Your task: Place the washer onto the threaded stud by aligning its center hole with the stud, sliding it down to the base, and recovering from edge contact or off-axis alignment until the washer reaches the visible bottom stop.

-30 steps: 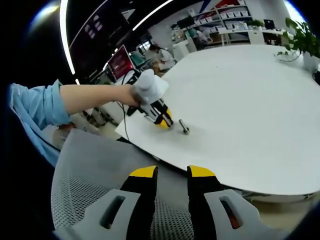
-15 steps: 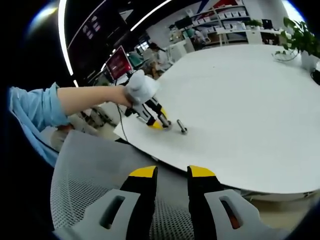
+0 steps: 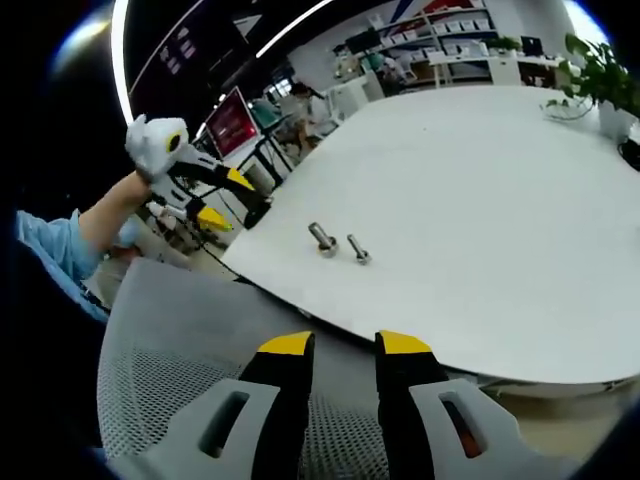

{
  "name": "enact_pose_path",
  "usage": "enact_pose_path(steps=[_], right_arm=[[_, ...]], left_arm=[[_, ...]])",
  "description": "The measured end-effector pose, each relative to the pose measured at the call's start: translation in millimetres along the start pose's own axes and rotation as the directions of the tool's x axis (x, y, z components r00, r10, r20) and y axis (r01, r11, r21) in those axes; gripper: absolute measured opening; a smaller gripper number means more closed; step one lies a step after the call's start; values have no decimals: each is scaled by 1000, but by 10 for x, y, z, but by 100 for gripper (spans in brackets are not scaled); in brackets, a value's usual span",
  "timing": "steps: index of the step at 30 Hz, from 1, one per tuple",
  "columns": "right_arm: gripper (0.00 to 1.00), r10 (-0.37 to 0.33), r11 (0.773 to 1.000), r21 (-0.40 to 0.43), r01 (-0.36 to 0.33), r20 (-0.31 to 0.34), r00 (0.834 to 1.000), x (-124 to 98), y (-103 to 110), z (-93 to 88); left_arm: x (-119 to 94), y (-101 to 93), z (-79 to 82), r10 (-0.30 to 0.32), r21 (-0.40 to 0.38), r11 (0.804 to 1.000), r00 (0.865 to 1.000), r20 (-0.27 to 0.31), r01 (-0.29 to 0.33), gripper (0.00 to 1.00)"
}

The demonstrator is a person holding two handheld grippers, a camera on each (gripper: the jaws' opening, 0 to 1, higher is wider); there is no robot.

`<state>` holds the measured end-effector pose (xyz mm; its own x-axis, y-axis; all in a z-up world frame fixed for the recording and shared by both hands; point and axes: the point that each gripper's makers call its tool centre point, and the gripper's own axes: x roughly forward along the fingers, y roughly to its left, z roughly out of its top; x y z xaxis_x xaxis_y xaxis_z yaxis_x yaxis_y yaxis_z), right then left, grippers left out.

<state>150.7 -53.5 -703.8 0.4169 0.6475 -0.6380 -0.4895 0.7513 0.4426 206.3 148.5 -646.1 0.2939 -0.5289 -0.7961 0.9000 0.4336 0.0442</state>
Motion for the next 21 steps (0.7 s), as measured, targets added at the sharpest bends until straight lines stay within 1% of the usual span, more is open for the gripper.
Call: enact_pose_path(steps=[1,2,3,4,5,6,7,8,9,10,11,12,13,14,15,16,17,18,19,20,21], right_arm=[[27,1,1000,-3,-1,-4,1000,1,3,-5],[27,2,1000,-3,-2,-4,1000,2,5,-6],[27,2,1000,-3,-2,-3,1000,1,7,-4],[27,3,1000,-3,-3,4,1000,-3,7,3],[27,4,1000,-2,-4,9,1000,-5,9,8],[27,4,1000,1,-4,15,1000,-9,6,13],[27,3,1000,2,-3,17,1000,-11,4,14],[27,2,1000,3,-2,17,1000,-8,8,13],[27,1,1000,4,-1,19,1000,-6,11,12],[27,0,1000,5,0,19,1000,-2,18,10],[28,-1,1000,4,0,18,1000,-2,20,8],[28,-1,1000,4,1,18,1000,2,27,6],[28,-1,1000,4,1,18,1000,3,30,5],[28,-2,1000,5,2,17,1000,6,34,2],[28,-4,1000,9,4,17,1000,4,31,-2],[28,-6,1000,10,5,17,1000,3,23,-1],[28,-9,1000,14,8,21,1000,-2,14,2],[28,-9,1000,15,9,24,1000,-2,18,6],[28,-6,1000,13,6,27,1000,-3,28,9],[28,-4,1000,11,4,28,1000,-2,41,10],[28,-1,1000,8,0,27,1000,-1,55,5]], left_arm=[[-113,-10,45,30,-69,997,996,78,-24,41],[-186,-17,73,47,-102,994,990,129,-34,43],[-291,-18,97,73,-147,988,977,203,-43,45],[-370,0,88,102,-192,980,965,241,-56,45],[-430,11,90,129,-230,971,950,284,-63,45],[-523,30,89,167,-279,958,922,349,-68,46],[-575,54,50,200,-316,946,906,374,-79,47],[-606,69,17,220,-333,939,897,384,-87,49],[-654,92,-91,258,-364,925,886,386,-110,53],[-689,114,-160,291,-382,914,874,389,-134,58],[-737,154,-227,342,-416,894,853,394,-166,62],[-831,211,-273,413,-472,861,801,433,-189,64],[-877,224,-296,441,-511,841,771,460,-176,66],[-926,210,-328,469,-571,809,740,482,-141,70],[-959,218,-351,491,-597,792,720,491,-132,73],[-994,231,-357,517,-609,781,693,503,-140,76],[-1018,240,-376,545,-611,774,666,508,-167,79],[-1019,249,-401,564,-609,769,656,502,-195,81],[-1028,261,-427,592,-610,758,633,498,-230,85],[-1030,263,-439,607,-620,748,622,495,-237,92],[-1049,244,-415,627,-650,728,594,504,-217,98]])
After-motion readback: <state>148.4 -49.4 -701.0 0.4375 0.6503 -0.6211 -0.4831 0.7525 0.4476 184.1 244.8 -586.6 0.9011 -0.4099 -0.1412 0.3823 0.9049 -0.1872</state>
